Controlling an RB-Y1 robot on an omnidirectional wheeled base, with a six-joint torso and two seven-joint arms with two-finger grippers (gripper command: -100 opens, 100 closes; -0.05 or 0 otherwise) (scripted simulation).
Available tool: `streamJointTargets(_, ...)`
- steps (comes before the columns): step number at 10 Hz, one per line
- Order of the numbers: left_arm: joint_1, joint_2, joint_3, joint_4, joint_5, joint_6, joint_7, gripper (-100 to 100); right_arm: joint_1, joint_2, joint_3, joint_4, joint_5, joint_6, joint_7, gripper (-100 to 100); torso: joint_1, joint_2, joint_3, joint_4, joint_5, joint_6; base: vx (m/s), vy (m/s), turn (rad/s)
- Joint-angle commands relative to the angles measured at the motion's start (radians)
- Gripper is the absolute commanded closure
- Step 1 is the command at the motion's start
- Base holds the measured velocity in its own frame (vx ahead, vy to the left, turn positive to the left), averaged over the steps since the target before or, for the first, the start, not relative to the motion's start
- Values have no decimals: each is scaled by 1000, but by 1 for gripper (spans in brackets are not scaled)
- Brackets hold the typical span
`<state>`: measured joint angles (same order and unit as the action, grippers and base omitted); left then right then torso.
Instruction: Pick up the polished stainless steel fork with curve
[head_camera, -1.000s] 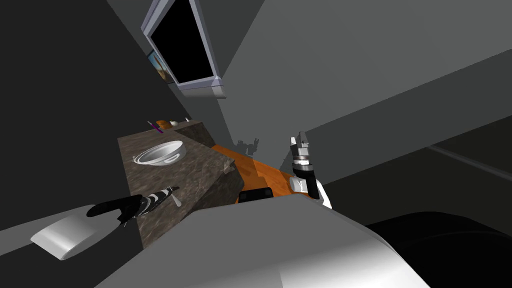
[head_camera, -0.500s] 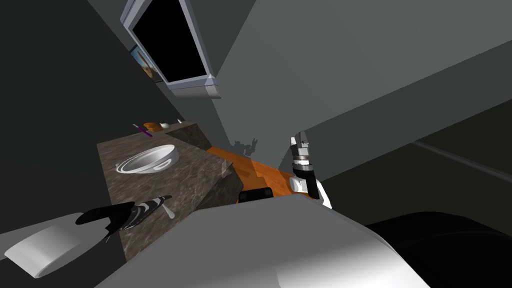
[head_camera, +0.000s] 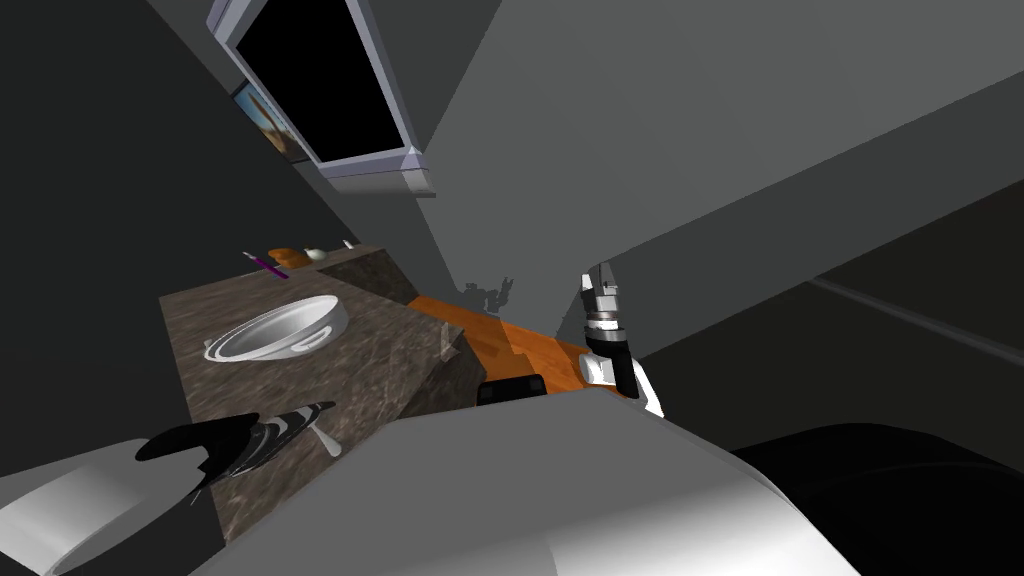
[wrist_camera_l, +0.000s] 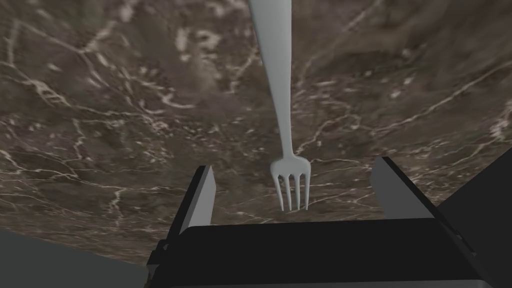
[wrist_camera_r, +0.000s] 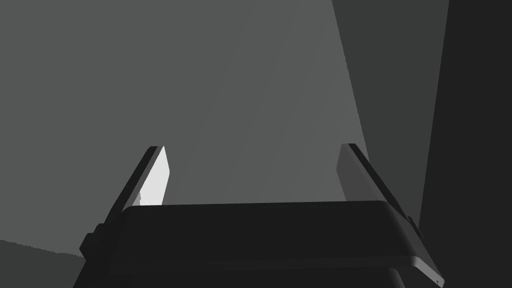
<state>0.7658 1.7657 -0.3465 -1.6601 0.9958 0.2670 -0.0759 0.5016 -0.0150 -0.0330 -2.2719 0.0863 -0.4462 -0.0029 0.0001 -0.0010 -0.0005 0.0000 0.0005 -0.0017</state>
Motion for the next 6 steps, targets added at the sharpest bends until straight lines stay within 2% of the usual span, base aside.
streamJointTargets(1, -3, -36, -6, 18, -23, -1, -5, -100, 0, 0, 0, 0, 0, 0, 0, 0, 0, 0, 0, 0, 0, 0, 32, 12, -58)
streamJointTargets(3, -8, -77, -14, 40, -47, -2, -11, -100, 0, 0, 0, 0, 0, 0, 0, 0, 0, 1, 0, 0, 0, 0, 5, 2, -32)
streamJointTargets(4, -16, -69, -19, 37, -34, -1, -18, -100, 0, 0, 0, 0, 0, 0, 0, 0, 0, 1, 0, 0, 0, 0, 0, 0, 0)
streamJointTargets(5, -18, -72, -20, 39, -35, 0, -20, 100, 0, 0, 0, 0, 0, 0, 0, 0, -1, 1, 1, 0, 0, 0, 0, 0, 0)
streamJointTargets(6, -18, -72, -20, 39, -35, 0, -20, 100, 0, 0, 0, 0, 0, 0, 0, 0, -1, 1, 1, 0, 0, 0, 0, 0, 0)
